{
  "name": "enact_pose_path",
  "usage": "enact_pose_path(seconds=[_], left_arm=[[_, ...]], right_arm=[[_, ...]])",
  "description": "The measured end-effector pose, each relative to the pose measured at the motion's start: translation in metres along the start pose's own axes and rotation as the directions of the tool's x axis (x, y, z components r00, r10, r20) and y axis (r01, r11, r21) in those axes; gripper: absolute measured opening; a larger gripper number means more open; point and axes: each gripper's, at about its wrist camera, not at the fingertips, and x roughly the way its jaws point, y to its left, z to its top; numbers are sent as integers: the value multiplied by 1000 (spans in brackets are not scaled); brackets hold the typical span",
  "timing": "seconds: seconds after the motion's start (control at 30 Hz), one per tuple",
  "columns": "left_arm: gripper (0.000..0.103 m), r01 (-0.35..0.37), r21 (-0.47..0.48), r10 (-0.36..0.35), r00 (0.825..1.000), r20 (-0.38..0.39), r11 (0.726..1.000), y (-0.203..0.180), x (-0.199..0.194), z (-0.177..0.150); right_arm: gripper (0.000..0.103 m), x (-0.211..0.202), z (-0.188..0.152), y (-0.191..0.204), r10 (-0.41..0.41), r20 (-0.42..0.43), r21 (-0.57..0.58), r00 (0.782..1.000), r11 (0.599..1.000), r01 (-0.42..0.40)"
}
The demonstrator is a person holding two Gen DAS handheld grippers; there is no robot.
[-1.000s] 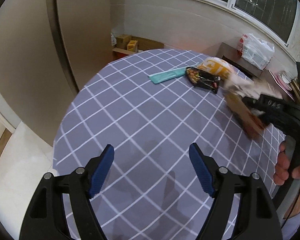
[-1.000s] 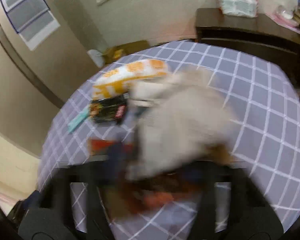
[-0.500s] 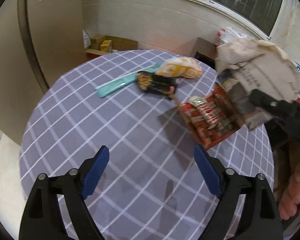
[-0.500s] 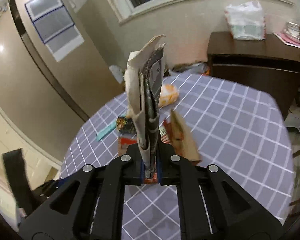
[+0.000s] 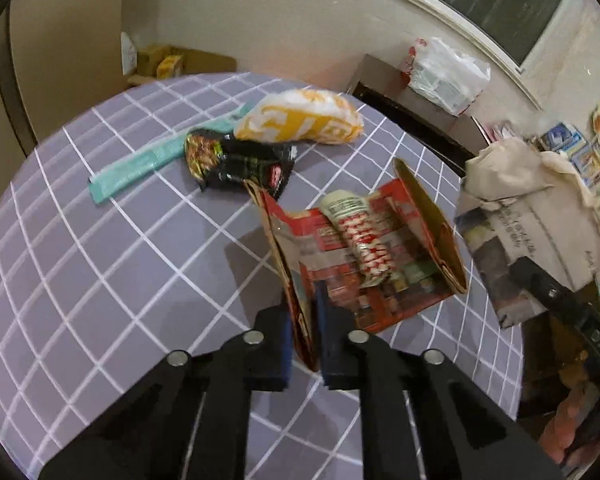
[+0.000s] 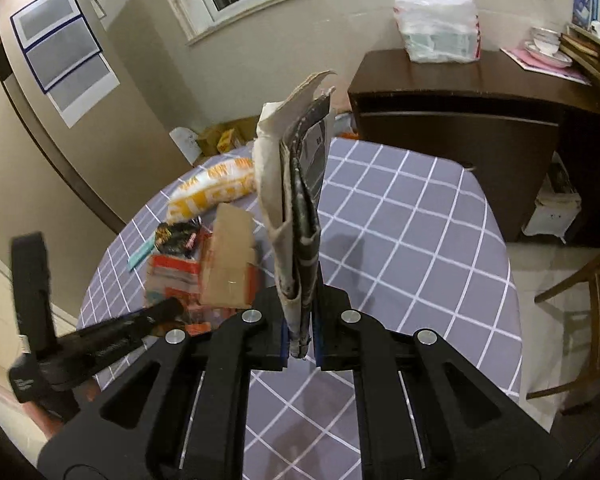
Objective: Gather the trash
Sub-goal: 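Grasp the newspaper bundle with the right gripper while the left grasps the red-white box, then carry the newspaper bundle and red-white box toward the bucket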
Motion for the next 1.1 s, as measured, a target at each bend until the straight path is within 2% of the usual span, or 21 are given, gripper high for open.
enact_pose_path(seconds=[0.13, 0.2, 0.27, 0.4, 0.47, 0.6, 0.63, 0.7, 0.77, 0.87, 1.03, 1.1], left_arm=[[5, -89, 47, 85, 993, 79, 995, -4, -26, 0], [4, -180, 83, 169, 977, 132, 980, -7, -43, 0], [4, -236, 99, 218, 961, 170, 967, -6, -58, 0], [4, -308, 96, 282, 934, 219, 946, 1, -84, 1], [4, -377, 89, 345, 904, 253, 922, 4, -96, 1], [4, -444, 82, 404, 866, 295, 892, 11, -120, -2], [4, -468, 79, 426, 852, 304, 880, 13, -125, -2], [4, -531, 69, 481, 810, 336, 845, 15, -137, -6], [4, -550, 69, 493, 791, 361, 832, 17, -149, -13], [4, -551, 60, 496, 790, 360, 833, 25, -160, -26], [4, -524, 45, 484, 814, 322, 851, 45, -165, -54], [4, -525, 29, 491, 814, 310, 851, 52, -164, -63]], right_arm=[[9, -1, -2, 4, -9, 2, -15, 1000, 1000, 9], [9, -3, -3, 9, 2, 5, -24, 1000, 1000, -2], [9, -6, -5, 16, 3, 14, -49, 1000, 999, -3], [9, -12, -8, 31, 32, 17, -78, 999, 996, -30], [9, -15, -11, 40, 40, 19, -99, 999, 994, -38], [9, -21, -15, 58, 61, 19, -133, 998, 989, -58], [9, -23, -17, 64, 68, 18, -144, 997, 987, -65], [9, -25, -21, 73, 80, 18, -166, 997, 983, -76], [9, -27, -25, 81, 92, 11, -187, 996, 978, -89], [9, -22, -35, 93, 102, -22, -222, 995, 969, -104], [9, -1, -59, 106, 125, -146, -247, 981, 956, -158], [9, 7, -67, 110, 107, -179, -253, 978, 956, -151]])
